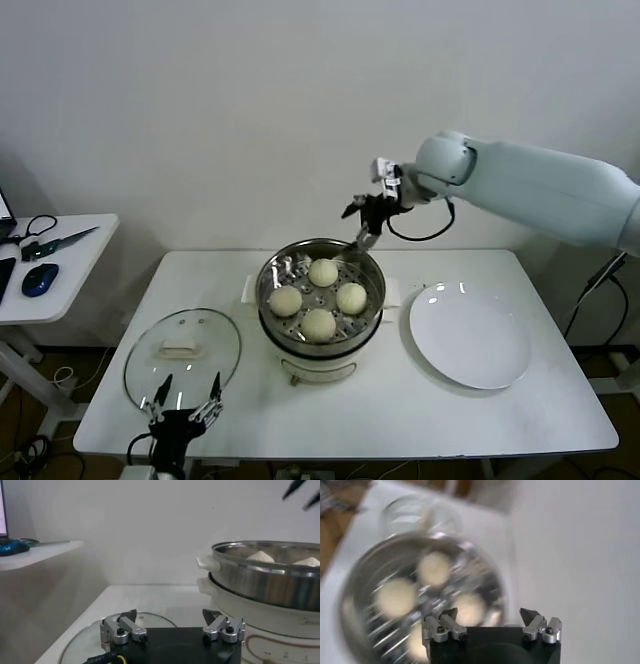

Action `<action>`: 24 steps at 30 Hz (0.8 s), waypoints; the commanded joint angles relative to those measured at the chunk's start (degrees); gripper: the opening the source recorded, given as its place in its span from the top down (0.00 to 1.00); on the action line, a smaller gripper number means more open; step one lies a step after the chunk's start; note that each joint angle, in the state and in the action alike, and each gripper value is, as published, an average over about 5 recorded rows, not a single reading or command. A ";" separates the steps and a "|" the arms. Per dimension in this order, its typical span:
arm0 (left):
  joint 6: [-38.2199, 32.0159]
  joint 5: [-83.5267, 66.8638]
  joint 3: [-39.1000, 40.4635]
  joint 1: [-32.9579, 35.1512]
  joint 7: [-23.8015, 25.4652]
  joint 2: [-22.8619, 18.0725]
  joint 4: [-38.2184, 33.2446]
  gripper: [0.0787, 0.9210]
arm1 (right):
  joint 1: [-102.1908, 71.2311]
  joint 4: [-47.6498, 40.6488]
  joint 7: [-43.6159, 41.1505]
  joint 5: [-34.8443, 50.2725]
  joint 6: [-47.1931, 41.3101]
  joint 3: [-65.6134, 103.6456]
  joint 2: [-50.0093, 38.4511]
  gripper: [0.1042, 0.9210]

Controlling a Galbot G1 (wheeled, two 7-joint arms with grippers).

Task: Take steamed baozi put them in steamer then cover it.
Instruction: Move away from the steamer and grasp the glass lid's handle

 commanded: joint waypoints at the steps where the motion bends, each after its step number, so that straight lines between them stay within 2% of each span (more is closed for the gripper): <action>1: 2.13 -0.36 0.07 0.23 -0.51 -0.33 -0.32 0.12 | -27.30 7.73 29.37 0.06 -1.78 40.70 -18.36 0.12; 4: 0.18 -0.28 0.04 -0.74 -0.09 0.16 0.29 0.12 | -40.94 11.90 29.79 -1.99 0.19 52.21 -24.31 0.12; 7: -2.41 -0.92 0.11 -1.24 0.14 1.05 0.48 0.12 | -61.81 16.05 28.20 -4.54 2.93 70.42 -29.04 0.12; 10: -4.27 -0.44 0.04 -1.80 1.05 1.81 0.55 0.12 | -85.79 19.14 26.79 -6.03 5.51 91.62 -29.30 0.12; 16: -4.82 3.30 -0.20 -4.12 2.24 2.19 1.70 0.12 | -116.03 22.17 24.59 -7.59 15.86 117.95 -18.98 0.12; 24: -4.86 5.28 -0.01 -5.99 1.94 3.32 2.93 0.12 | -127.67 21.02 22.33 -10.12 30.70 122.47 -2.65 0.12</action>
